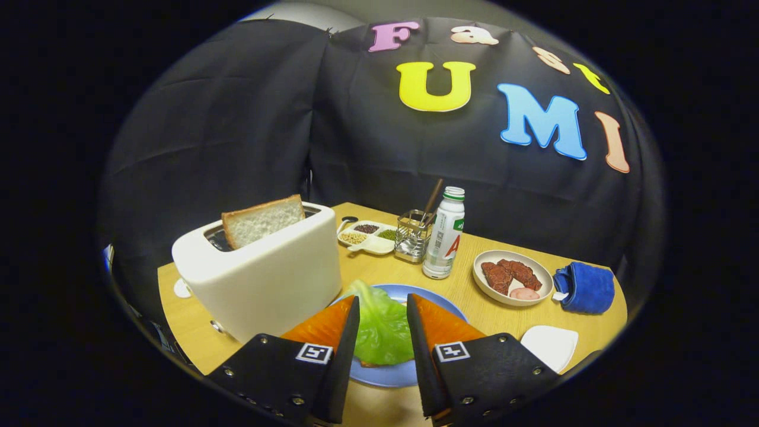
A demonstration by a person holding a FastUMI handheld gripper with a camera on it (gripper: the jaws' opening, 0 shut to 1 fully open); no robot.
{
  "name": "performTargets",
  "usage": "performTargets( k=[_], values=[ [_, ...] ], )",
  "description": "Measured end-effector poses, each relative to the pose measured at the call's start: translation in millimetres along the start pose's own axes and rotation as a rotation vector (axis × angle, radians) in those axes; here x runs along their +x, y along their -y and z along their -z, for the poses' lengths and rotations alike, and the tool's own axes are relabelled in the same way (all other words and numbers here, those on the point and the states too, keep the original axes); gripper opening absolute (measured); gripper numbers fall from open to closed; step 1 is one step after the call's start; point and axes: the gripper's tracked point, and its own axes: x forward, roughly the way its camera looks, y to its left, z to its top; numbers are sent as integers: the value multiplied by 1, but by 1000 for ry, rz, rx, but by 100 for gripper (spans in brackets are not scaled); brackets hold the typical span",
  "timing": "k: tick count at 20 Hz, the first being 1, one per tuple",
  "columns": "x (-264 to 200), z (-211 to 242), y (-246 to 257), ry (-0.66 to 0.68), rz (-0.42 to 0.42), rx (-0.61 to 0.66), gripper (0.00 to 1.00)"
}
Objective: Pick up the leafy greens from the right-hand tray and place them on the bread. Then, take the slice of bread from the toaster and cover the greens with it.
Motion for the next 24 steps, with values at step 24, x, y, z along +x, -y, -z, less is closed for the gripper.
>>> performTargets(
  k=[24],
  values=[
    [22, -64, -139, 173, 20, -1, 49]
  ],
)
